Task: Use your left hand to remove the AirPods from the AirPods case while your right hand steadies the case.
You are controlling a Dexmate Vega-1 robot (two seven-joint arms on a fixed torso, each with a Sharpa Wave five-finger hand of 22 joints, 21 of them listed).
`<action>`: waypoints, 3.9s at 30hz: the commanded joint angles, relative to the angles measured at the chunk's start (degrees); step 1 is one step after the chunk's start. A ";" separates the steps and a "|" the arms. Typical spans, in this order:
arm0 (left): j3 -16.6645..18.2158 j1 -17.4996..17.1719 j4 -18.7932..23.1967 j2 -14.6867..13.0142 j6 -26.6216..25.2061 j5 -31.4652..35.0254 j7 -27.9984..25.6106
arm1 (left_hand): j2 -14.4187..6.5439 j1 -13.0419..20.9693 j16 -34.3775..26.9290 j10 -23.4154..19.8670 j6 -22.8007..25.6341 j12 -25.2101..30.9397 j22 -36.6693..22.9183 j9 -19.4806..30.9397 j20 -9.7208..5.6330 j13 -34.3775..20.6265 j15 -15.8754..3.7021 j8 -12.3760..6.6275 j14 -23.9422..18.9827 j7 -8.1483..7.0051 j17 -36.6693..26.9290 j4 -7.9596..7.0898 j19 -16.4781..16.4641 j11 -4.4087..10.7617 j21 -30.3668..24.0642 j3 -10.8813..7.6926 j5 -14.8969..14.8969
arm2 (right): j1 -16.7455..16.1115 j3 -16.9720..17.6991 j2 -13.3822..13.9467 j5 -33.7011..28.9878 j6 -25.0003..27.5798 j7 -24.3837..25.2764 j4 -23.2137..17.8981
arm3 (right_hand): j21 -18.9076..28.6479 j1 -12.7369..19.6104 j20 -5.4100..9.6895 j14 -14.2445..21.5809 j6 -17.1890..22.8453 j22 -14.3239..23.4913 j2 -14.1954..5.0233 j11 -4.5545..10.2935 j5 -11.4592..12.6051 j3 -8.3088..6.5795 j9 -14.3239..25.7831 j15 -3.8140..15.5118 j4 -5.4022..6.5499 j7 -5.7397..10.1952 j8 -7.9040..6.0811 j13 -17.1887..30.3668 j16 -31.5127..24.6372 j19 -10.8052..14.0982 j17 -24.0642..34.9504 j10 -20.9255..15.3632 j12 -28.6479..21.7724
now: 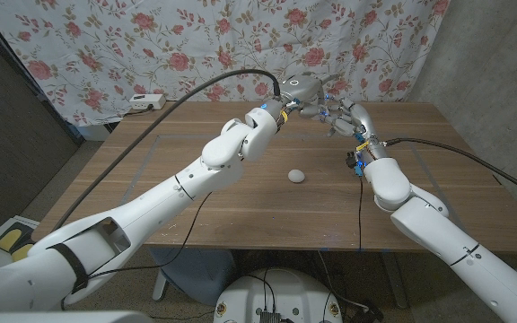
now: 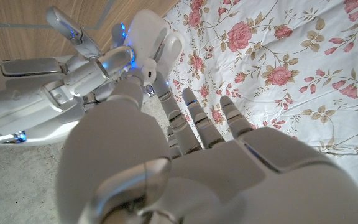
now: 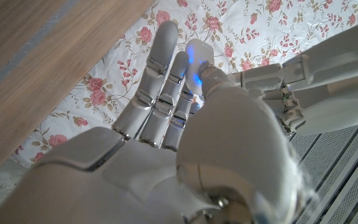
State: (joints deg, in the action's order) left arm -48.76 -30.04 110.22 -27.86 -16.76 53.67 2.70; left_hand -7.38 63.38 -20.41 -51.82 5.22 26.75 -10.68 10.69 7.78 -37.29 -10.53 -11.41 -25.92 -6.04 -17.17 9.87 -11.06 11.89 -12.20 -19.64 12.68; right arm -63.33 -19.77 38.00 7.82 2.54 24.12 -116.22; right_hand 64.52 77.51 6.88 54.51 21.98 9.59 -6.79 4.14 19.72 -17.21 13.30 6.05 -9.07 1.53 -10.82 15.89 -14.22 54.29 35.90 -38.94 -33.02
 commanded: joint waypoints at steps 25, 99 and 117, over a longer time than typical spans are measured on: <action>0.85 0.20 -1.28 -0.59 0.45 -0.84 -2.21 | -0.33 1.19 -0.65 -0.14 0.25 1.14 0.01 0.15 0.16 -1.63 -1.79 0.44 -1.54 -0.13 -1.46 -0.27 -0.59 0.70 -0.24 0.54 0.27 | 1.67 -0.22 -0.50 1.94 2.31 -0.26 1.68 | 0.43 0.59 3.81 2.44 0.44 0.18 -0.28 2.76 0.31 0.34 -0.05 7.13 0.01 0.19 -0.47 8.58 0.02 -13.30 0.11 -3.15 -11.77; 5.09 -4.49 5.65 -5.09 -1.54 1.89 -0.66 | -0.42 1.73 -0.23 1.27 0.34 2.76 -0.01 0.19 0.15 -3.68 -1.61 0.55 -1.68 -0.14 -2.21 -0.55 -0.75 0.73 -0.23 0.48 0.30 | -0.49 1.61 0.35 2.53 5.63 3.78 0.78 | 1.09 0.63 3.49 2.48 0.60 0.18 -0.27 2.69 0.43 0.62 -0.40 7.18 0.00 0.29 -0.57 8.53 -0.06 -14.14 -0.13 -3.22 -11.80; 6.93 -7.04 7.19 -6.35 -3.89 2.70 -0.65 | -0.45 1.72 -0.10 1.48 0.19 3.02 -0.01 0.19 0.19 -3.87 -1.57 0.61 -1.77 -0.14 -2.39 -0.64 -0.74 0.73 -0.20 0.50 0.28 | -0.40 2.08 0.29 2.21 6.62 4.78 1.07 | 1.21 0.63 3.46 2.48 0.71 0.17 -0.29 2.73 0.46 0.68 -0.43 7.21 0.02 0.29 -0.59 8.57 -0.09 -14.39 -0.17 -3.34 -11.87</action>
State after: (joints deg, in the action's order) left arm -42.81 -35.59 116.33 -33.45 -18.83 55.59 1.82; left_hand -7.15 65.09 -20.46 -50.32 5.21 29.63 -10.68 10.81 8.09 -40.94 -10.44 -11.03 -26.03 -6.04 -19.29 9.40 -11.36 12.27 -12.20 -19.16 12.84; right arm -63.72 -18.02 38.33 10.20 8.72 28.36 -115.37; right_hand 65.61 78.17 6.87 54.61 22.31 9.63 -6.86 4.10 19.90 -16.65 12.79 5.96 -9.16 1.85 -11.03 15.89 -14.21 54.29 35.57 -39.00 -33.02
